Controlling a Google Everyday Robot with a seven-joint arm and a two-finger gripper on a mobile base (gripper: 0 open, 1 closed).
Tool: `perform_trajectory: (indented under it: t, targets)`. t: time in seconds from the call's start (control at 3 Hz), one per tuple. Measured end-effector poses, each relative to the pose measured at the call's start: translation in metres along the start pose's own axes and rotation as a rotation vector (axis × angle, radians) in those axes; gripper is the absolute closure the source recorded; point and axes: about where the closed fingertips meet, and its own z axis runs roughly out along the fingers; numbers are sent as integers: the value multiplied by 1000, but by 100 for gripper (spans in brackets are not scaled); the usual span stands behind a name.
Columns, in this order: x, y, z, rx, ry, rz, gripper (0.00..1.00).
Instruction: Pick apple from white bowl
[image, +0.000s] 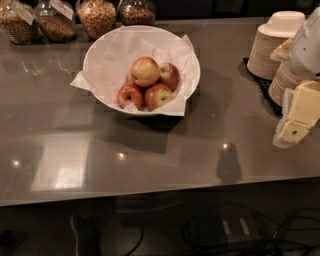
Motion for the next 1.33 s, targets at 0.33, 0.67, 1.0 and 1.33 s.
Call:
perform_trajectory:
  t: [0.33, 0.67, 1.0, 1.33]
  targets:
    - [0, 0, 0, 0, 0, 0, 0]
    - [-14, -4, 0, 14, -48, 4, 0]
    - [-34, -9, 4, 17, -109, 14, 0]
    - [-78, -20, 17, 8, -217, 48, 0]
